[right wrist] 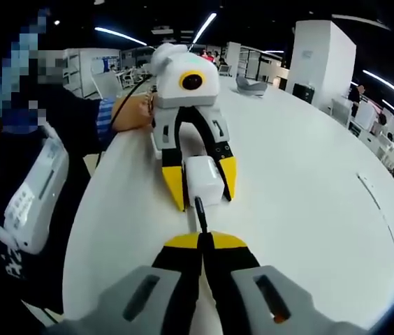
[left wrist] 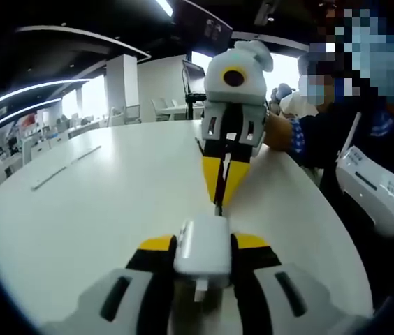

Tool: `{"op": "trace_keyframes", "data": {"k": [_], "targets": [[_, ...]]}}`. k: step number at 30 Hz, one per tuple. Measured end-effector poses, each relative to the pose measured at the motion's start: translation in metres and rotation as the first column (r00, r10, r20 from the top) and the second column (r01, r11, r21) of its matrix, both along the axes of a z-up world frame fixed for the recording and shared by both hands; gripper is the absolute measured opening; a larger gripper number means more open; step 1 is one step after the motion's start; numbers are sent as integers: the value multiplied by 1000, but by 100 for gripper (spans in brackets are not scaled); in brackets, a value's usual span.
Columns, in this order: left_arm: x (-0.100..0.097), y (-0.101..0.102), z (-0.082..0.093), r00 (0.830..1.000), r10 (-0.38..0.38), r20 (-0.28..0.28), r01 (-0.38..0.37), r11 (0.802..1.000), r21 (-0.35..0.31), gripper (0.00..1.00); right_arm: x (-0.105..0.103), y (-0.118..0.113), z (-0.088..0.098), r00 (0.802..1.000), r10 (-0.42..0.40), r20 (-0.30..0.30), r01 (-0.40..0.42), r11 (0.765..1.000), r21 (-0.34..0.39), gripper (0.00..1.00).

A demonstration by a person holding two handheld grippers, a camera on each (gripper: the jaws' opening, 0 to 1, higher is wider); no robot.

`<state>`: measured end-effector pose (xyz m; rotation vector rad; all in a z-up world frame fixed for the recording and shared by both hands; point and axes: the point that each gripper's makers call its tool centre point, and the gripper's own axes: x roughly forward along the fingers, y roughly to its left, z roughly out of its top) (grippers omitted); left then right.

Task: Plug the desk Type‑C cable into the charger adapter.

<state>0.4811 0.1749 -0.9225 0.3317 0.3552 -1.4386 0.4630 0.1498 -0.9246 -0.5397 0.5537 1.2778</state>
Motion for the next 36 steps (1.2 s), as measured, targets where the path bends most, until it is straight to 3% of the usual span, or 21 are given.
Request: {"op": "trace_keyframes", "data": {"k": [6,10,14,31,36], "targets": [[4,8,1,999,0,34,-1,1000,30,32,2,-3,1,1000,6,9,-6,1000,2,2],[4,9,7,999,-5,37,4,1000,13,28,2,-4,1,1000,13,17,-13,1000,6,2],[4,7,9,1000,-3,10,3,1000,2,27,2,-4,0,1000,13,14,-13,1000,6,2],[6,6,9,999,28,-26,-28,1000,11,26,3,-4,1,994,-90,-59,90,996,-12,1],[6,6,9,999,29,-25,-28,999,14,26,1,-3,0,994,-91,-54,90,996,-19,1]]}}
